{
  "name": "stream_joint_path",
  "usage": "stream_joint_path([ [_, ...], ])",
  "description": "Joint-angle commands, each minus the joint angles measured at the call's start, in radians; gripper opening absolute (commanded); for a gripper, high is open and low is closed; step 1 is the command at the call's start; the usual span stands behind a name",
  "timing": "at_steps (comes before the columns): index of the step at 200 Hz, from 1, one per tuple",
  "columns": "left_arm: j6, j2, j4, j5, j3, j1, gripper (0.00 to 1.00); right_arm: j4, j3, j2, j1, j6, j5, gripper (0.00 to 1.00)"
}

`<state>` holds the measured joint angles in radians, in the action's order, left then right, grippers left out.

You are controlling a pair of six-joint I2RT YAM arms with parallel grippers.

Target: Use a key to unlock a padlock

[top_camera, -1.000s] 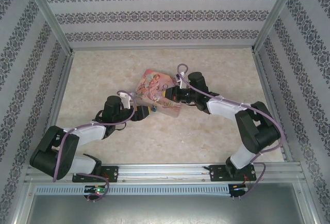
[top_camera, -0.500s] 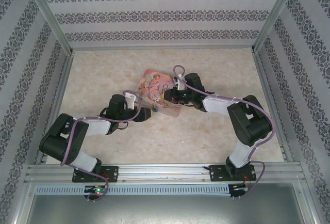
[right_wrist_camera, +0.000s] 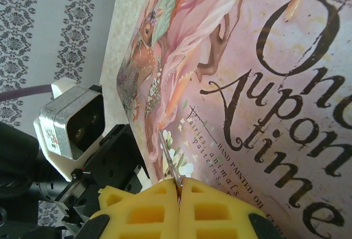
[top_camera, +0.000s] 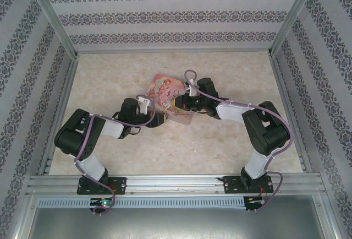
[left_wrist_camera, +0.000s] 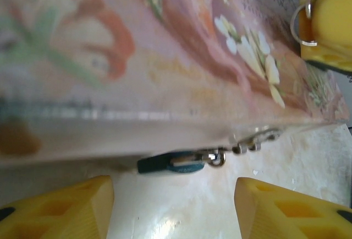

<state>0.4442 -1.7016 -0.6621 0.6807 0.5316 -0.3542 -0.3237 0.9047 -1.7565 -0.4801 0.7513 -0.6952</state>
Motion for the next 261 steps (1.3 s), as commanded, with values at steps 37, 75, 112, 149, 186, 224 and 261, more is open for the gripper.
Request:
stream_joint_path([
  [37,-0.058,-0.055,-0.048,-0.003,0.056,-0.025,0.57,0.108,-0.013,-0.041,-0.011,-0.036,0.016,0.00],
  [75,-0.055,-0.069,-0.041,-0.008,0.073,-0.044,0.56,0.110,-0.010,-0.043,-0.012,-0.038,0.016,0.00],
  [112,-0.061,-0.064,-0.038,-0.034,0.067,-0.066,0.54,0.112,-0.010,-0.044,-0.012,-0.038,0.013,0.00],
  [149,-0.055,-0.061,-0.039,-0.045,0.073,-0.081,0.51,0.115,-0.010,-0.044,-0.012,-0.040,0.013,0.00],
  [186,-0.060,-0.053,-0.031,-0.077,0.078,-0.102,0.50,0.117,-0.010,-0.044,-0.014,-0.041,0.012,0.00],
  [224,-0.061,-0.047,-0.022,-0.095,0.087,-0.119,0.49,0.118,-0.012,-0.043,-0.014,-0.041,0.013,0.00],
  [261,-0.061,-0.042,-0.013,-0.099,0.098,-0.129,0.48,0.120,-0.013,-0.043,-0.015,-0.044,0.013,0.00],
])
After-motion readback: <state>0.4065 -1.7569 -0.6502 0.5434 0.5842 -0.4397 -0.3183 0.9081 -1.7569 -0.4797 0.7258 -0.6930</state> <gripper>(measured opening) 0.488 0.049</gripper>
